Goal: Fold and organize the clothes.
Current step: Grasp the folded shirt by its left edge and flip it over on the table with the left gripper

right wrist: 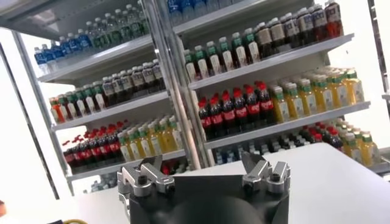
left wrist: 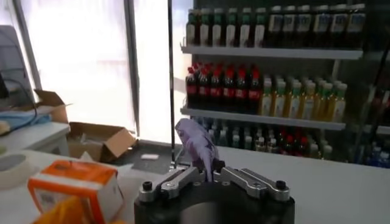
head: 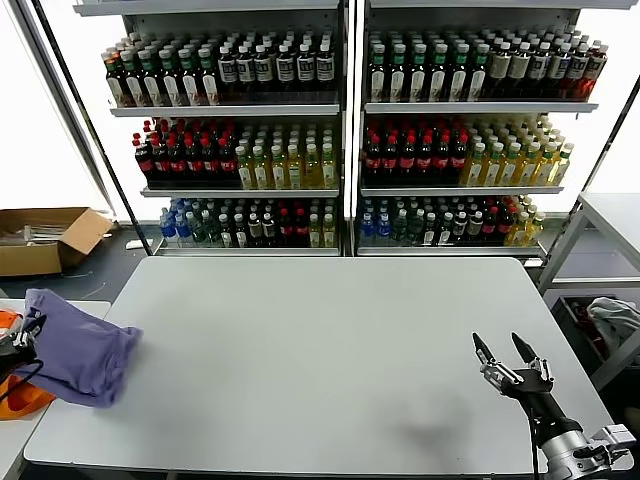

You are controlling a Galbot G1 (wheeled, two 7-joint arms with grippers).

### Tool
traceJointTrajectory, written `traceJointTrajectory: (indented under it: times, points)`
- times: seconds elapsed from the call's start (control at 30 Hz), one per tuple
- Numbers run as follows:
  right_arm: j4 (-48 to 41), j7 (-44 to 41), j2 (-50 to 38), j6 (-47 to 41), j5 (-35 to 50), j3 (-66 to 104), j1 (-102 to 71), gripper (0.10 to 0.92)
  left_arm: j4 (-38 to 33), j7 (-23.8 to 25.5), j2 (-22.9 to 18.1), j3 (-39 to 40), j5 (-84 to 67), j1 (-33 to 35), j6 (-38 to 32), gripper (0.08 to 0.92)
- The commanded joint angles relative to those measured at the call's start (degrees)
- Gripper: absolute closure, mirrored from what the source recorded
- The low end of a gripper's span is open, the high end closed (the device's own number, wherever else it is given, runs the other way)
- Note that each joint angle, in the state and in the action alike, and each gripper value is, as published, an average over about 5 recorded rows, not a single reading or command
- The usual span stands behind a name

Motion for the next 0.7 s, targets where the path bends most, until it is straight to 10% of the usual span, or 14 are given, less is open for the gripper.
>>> traceJointTrajectory:
  times: [0.03, 0.3, 0.7]
  points:
    - [-0.3, -0.2, 0.1, 0.4, -0.3, 1.1, -0.2, 0.203, -11.1, -0.9, -5.2, 7.8, 5.3, -0.5, 2.4, 0.879]
    - [0.7, 0.1, 1.3, -0.2, -1.0, 2.2, -0.4, 0.203, -14.9, -15.4, -18.1, 36.8, 5.7, -3.8, 1.4, 0.879]
    - [5.2, 1.1, 1.8, -3.4, -4.8, -0.7, -3.3, 0.203, -11.5, -28.5, -21.9, 58.2, -17.5, -20.1, -2.3, 0.879]
